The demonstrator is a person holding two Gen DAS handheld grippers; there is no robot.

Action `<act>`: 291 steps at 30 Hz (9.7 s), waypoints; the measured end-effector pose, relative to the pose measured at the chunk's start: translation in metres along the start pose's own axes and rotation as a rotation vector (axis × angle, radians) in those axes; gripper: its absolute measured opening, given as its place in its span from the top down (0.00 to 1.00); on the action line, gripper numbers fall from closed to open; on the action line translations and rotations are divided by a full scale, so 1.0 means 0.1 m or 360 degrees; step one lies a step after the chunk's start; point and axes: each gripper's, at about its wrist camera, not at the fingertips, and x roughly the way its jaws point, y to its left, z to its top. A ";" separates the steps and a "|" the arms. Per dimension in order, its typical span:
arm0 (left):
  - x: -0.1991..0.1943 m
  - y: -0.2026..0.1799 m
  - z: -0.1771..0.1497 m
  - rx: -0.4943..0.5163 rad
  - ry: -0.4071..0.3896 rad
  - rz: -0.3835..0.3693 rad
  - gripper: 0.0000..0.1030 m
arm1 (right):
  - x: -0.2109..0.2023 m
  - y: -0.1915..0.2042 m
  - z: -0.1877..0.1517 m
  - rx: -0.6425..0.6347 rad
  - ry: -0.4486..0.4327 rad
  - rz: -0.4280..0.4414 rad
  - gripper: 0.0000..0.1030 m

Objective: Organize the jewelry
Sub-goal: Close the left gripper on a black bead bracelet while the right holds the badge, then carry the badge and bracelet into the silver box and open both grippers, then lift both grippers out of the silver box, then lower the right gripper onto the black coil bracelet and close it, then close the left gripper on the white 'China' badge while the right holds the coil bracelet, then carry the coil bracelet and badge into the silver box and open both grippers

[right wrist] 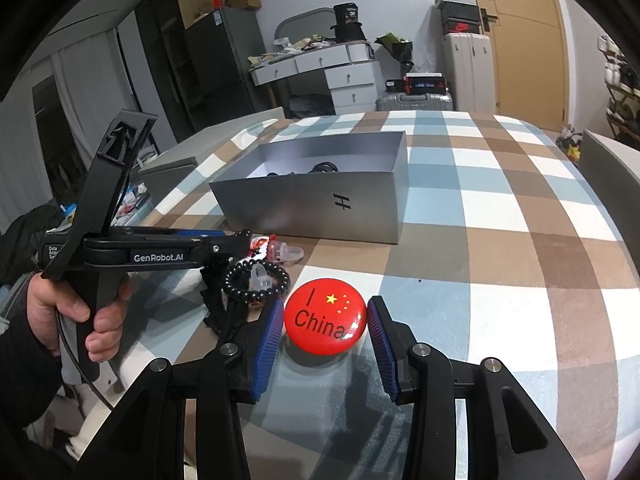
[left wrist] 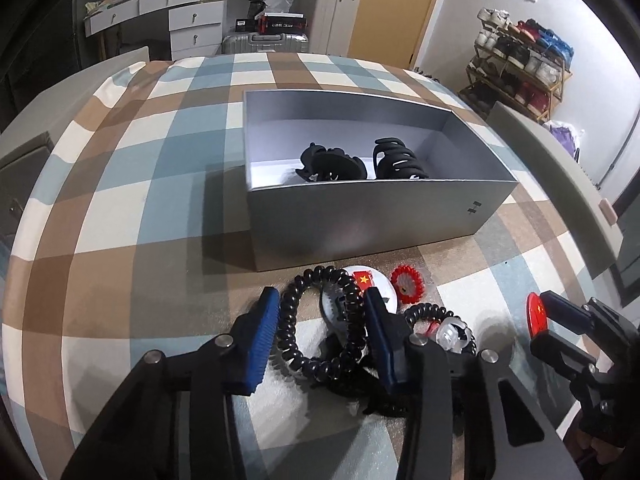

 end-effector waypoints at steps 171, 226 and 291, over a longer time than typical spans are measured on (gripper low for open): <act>-0.42 0.21 -0.26 -0.0088 -0.0271 0.0026 0.02 | 0.05 0.19 0.23 0.0151 -0.0107 0.0116 0.54; 0.04 -0.22 0.03 0.0270 0.0138 0.0080 0.64 | -0.29 -0.24 0.20 0.0303 -0.0243 0.0166 0.54; -0.02 -0.07 0.81 0.0098 -0.0225 -0.0235 0.64 | 0.64 -0.36 1.19 0.0171 -0.0131 0.0253 0.54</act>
